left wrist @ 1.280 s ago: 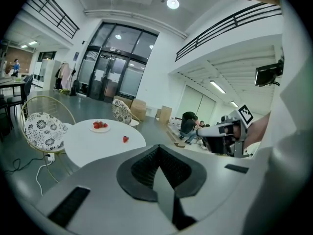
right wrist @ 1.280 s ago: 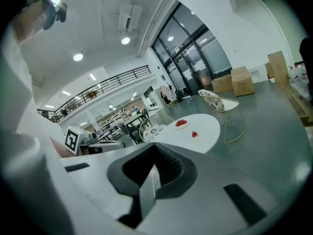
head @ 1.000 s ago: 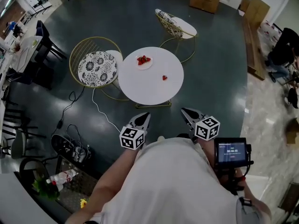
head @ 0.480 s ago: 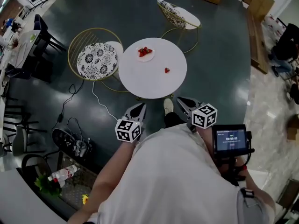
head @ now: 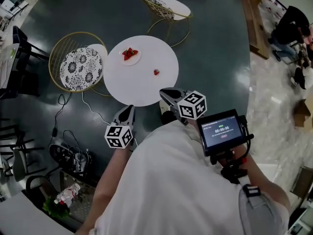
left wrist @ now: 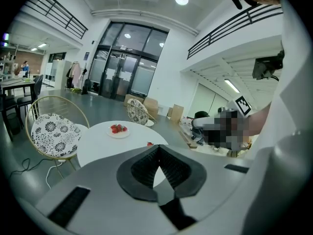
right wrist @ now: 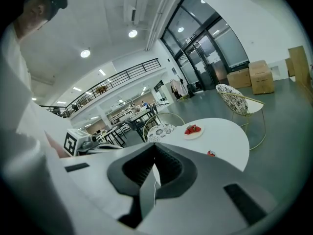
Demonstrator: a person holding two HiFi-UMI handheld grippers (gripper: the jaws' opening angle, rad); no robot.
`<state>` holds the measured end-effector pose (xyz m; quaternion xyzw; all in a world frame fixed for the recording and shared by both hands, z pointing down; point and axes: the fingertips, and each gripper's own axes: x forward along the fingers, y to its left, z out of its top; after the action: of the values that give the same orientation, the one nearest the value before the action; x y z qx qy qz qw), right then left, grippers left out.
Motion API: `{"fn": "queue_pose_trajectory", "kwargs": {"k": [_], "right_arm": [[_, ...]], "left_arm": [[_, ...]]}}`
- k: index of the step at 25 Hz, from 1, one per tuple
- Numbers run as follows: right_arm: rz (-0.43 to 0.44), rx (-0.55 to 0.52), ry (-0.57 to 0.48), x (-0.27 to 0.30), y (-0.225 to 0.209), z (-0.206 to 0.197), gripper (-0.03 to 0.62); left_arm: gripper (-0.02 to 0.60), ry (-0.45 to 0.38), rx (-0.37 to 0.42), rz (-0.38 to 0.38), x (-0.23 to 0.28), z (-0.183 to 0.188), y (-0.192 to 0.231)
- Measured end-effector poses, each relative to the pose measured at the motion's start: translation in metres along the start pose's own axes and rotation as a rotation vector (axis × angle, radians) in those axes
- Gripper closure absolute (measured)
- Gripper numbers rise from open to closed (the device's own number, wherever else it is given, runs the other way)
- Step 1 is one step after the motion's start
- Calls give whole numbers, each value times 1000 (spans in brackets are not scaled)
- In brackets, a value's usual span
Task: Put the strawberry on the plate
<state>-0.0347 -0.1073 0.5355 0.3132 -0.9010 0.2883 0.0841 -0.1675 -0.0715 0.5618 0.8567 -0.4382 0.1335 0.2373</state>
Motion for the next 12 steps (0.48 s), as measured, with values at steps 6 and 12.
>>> {"fn": "queue_pose_trajectory", "kwargs": {"k": [6,12], "right_arm": [[8,33,17,23,-29,10,586],[1,55,50,32,-58,26,586]], "left_arm": [[574,51,15,-17,33,11,17],[574,91,21,-42,67,26,23]]}}
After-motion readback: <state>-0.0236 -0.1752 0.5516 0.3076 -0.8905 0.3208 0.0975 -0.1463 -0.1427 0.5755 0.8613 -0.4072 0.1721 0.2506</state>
